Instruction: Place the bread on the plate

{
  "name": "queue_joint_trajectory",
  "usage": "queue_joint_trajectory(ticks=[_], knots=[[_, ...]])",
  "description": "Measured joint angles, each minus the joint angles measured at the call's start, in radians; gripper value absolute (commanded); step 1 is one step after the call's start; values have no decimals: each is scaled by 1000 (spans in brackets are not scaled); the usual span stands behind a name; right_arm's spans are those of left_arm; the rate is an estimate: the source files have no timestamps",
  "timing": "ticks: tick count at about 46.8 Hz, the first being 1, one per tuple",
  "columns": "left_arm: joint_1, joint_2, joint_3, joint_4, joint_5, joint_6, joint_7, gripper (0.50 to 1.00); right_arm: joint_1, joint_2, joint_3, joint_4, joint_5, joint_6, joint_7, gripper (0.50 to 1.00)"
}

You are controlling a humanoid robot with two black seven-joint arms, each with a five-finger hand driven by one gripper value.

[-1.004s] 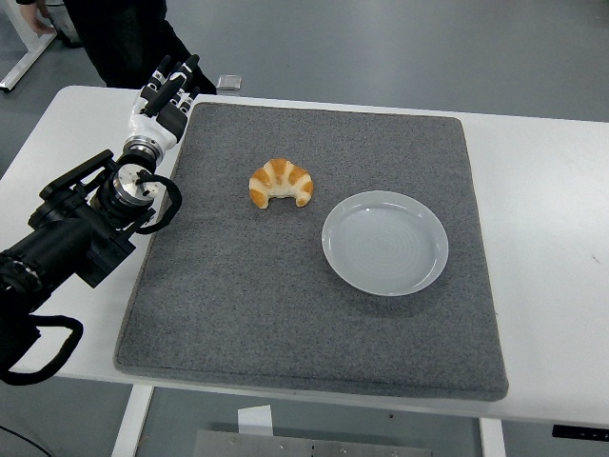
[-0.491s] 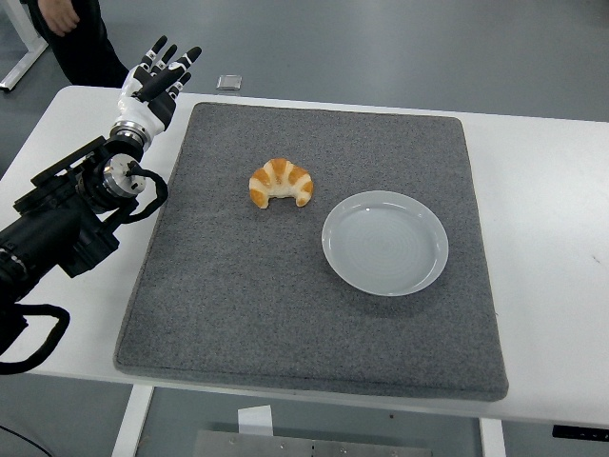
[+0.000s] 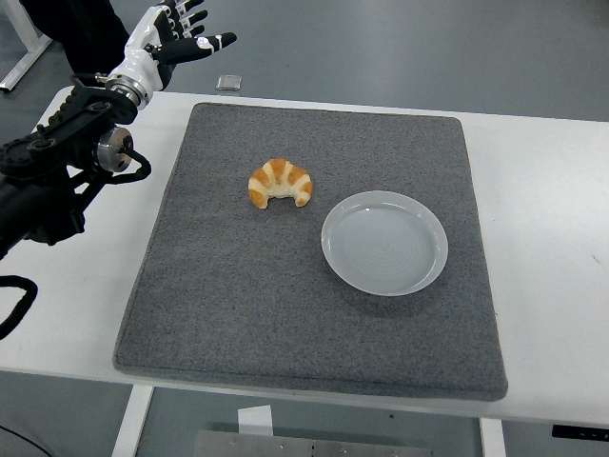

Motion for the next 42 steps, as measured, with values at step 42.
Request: queue_joint_trajectory(ticks=[42], knots=[[-369, 152, 872, -243, 299, 19, 7, 988, -1, 0, 0, 0, 0, 0, 0, 952]])
